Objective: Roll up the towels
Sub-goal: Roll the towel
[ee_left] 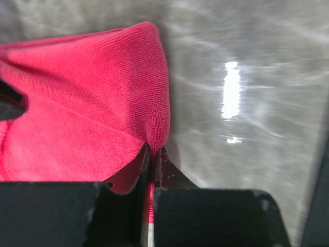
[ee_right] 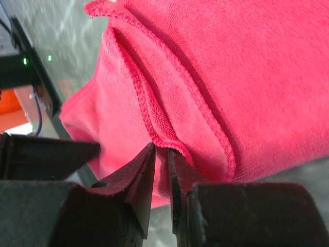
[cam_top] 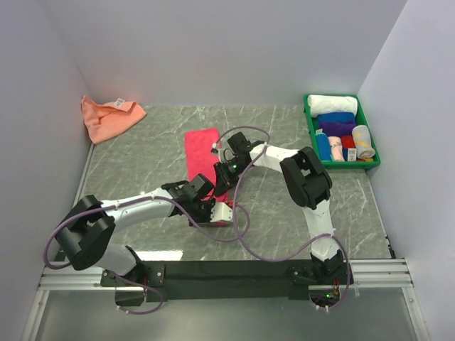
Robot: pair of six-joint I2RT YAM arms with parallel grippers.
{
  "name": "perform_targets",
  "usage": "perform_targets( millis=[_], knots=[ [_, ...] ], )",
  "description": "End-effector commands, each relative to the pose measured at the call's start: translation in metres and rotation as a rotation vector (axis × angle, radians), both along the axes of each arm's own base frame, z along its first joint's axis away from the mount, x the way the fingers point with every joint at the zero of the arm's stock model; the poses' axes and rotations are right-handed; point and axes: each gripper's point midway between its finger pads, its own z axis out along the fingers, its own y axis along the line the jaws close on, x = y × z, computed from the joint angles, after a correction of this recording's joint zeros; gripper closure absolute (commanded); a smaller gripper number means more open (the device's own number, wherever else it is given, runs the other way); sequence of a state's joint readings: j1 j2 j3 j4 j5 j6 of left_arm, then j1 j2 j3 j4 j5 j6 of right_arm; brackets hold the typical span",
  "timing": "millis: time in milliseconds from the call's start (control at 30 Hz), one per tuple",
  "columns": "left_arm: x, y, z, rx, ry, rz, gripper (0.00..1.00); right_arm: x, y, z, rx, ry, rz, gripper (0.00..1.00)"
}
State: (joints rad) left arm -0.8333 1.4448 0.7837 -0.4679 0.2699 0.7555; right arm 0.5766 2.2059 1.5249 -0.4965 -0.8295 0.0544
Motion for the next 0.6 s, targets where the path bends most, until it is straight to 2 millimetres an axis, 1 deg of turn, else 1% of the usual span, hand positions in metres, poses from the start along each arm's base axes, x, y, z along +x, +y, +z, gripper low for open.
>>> perform_targets(
  millis=[0,33,67,100,133,167,233,300,333,367,400,433,467,500,533,567],
  knots=[
    [-0.033,-0.007,0.026,-0.059,0.156,-0.028,0.99,-0.036,-0.022,-0.008,-0.107,0.057,0.037,0.76],
    [-0.037,-0.008,0.029,-0.067,0.175,-0.030,1.00,-0.037,-0.020,0.002,-0.078,0.038,0.065,0.75],
    [-0.045,-0.007,0.031,-0.068,0.219,-0.030,0.99,-0.040,-0.022,0.008,-0.082,0.050,0.072,0.73],
    [-0.046,-0.010,0.036,-0.076,0.232,-0.032,1.00,-0.038,-0.024,0.014,-0.076,0.048,0.073,0.73],
    [-0.048,-0.010,0.037,-0.077,0.247,-0.030,0.99,-0.034,-0.023,0.029,-0.054,0.034,0.078,0.72],
    [-0.052,-0.011,0.040,-0.079,0.274,-0.030,1.00,-0.030,-0.023,0.035,-0.043,0.029,0.075,0.70],
    [-0.050,-0.013,0.044,-0.091,0.281,-0.022,0.99,-0.015,-0.024,0.052,-0.017,0.009,0.052,0.68],
    [-0.047,-0.015,0.048,-0.103,0.291,-0.015,1.00,-0.002,-0.028,0.057,-0.016,0.000,0.028,0.67],
    [-0.044,-0.014,0.047,-0.102,0.303,-0.002,0.99,0.006,-0.029,0.064,-0.016,-0.017,0.025,0.66],
    [-0.040,-0.016,0.051,-0.112,0.311,0.004,1.00,0.012,-0.031,0.066,-0.018,-0.025,0.017,0.66],
    [-0.034,-0.014,0.052,-0.114,0.320,0.024,0.99,0.020,-0.031,0.071,-0.009,-0.040,0.007,0.65],
    [-0.030,-0.014,0.049,-0.109,0.331,0.031,0.99,0.028,-0.037,0.073,-0.009,-0.043,-0.013,0.64],
    [-0.022,-0.016,0.054,-0.121,0.325,0.038,0.99,0.032,-0.039,0.076,-0.003,-0.045,-0.021,0.63],
    [-0.013,-0.013,0.056,-0.129,0.334,0.062,0.99,0.038,-0.040,0.081,0.005,-0.061,-0.026,0.62],
    [-0.007,-0.012,0.053,-0.125,0.340,0.070,1.00,0.043,-0.046,0.083,0.003,-0.063,-0.040,0.61],
    [0.003,-0.015,0.058,-0.137,0.328,0.078,0.99,0.047,-0.049,0.086,0.003,-0.074,-0.048,0.61]
  ],
)
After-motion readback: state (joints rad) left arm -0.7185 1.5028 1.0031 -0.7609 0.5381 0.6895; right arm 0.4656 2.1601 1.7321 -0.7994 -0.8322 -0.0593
